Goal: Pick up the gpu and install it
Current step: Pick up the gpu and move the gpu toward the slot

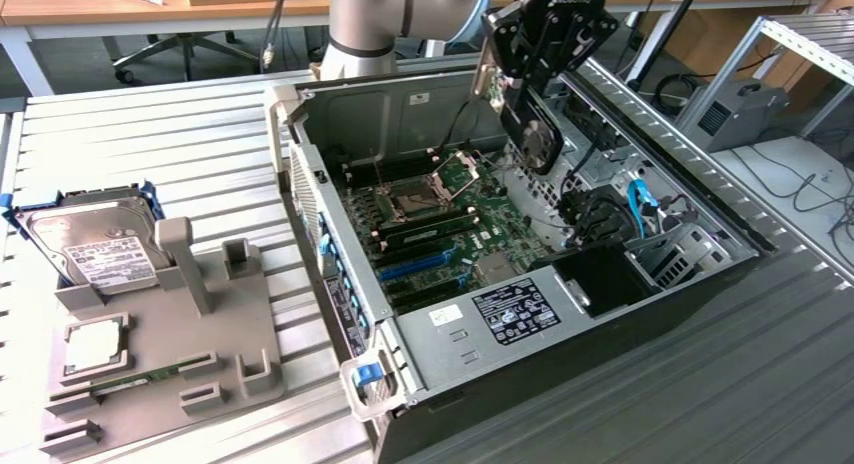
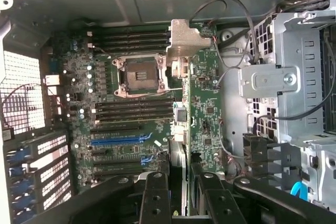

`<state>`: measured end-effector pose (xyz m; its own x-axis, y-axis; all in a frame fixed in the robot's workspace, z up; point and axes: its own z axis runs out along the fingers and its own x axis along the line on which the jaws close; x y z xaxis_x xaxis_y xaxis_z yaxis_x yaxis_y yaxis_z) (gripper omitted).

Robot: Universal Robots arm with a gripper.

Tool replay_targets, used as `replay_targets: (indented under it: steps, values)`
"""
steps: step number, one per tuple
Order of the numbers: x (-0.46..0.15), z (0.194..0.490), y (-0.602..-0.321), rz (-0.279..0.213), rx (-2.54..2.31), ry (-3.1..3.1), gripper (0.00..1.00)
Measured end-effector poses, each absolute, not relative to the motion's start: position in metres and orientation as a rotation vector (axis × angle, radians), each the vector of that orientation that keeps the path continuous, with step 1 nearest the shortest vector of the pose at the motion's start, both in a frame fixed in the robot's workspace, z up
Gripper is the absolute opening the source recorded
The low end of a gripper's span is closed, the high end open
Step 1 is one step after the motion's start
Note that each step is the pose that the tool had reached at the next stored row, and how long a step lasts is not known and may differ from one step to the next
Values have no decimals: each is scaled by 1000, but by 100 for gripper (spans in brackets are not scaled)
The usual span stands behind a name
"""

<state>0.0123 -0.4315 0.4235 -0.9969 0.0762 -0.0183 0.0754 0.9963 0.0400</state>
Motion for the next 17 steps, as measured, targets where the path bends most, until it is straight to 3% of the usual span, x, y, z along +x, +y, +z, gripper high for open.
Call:
replay_targets:
  steps: [17]
  values:
    - [33,419,-431,61,119,3122,26]
